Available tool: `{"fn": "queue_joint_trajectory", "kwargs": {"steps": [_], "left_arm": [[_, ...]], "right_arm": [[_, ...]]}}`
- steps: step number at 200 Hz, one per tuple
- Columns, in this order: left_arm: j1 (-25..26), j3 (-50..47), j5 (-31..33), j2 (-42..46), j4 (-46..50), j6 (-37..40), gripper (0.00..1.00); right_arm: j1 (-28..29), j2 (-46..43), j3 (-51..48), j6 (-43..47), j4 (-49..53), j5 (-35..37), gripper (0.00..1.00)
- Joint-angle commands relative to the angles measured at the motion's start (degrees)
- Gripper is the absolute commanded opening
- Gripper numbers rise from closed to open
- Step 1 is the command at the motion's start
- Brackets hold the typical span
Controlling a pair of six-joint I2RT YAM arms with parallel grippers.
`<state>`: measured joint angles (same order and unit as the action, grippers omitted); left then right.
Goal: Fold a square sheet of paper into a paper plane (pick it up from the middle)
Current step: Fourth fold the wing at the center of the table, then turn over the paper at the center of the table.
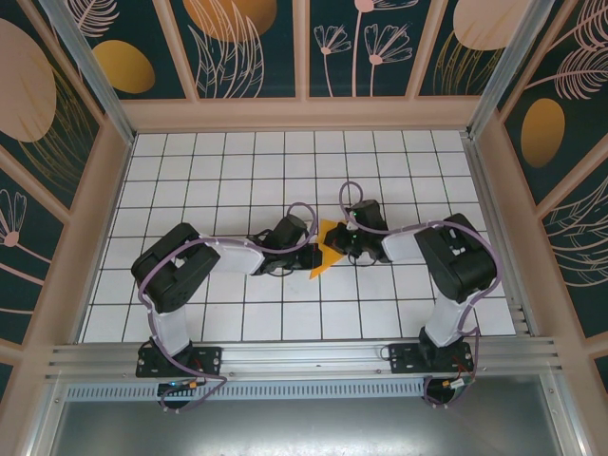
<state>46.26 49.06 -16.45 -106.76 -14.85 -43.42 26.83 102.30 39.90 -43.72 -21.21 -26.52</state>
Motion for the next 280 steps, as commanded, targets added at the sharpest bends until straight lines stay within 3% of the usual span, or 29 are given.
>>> {"fn": "queue_joint_trajectory", "kwargs": {"steps": [1, 36, 92, 134, 178, 215, 280], "left_arm": [[-0.09, -3.55, -0.13, -0.3, 7.67, -0.37, 0.0], [0.01, -5.77, -2.24, 0.48, 5.58, -1.05, 0.0], [1.2, -6.7, -4.93, 2.16, 4.68, -2.15, 0.0], [1.69, -5.77, -5.18, 5.79, 3.46, -4.49, 0.08], [1.43, 1.28, 6.19, 10.58, 15.05, 1.64, 0.18], [-0.23, 3.06, 9.1, 11.34, 16.32, 4.14, 0.3], [-1.21, 8.26, 9.02, 5.14, 18.09, 7.88, 0.33]], "right_arm": [[-6.72, 2.86, 0.76, 2.89, 0.58, 5.43, 0.02], [-11.72, 4.21, 5.67, 5.92, 3.3, 3.52, 0.03], [-11.98, 0.07, 12.42, 9.16, 12.91, 2.56, 0.07], [-10.21, -8.31, 5.52, 6.11, 12.57, 1.31, 0.21], [-7.4, -16.71, -3.85, 0.9, 10.39, 0.15, 0.38], [-3.71, -20.68, -7.93, -2.42, 10.93, 2.35, 0.46], [0.05, -21.71, -12.56, -8.47, 7.96, 2.31, 0.5]]}}
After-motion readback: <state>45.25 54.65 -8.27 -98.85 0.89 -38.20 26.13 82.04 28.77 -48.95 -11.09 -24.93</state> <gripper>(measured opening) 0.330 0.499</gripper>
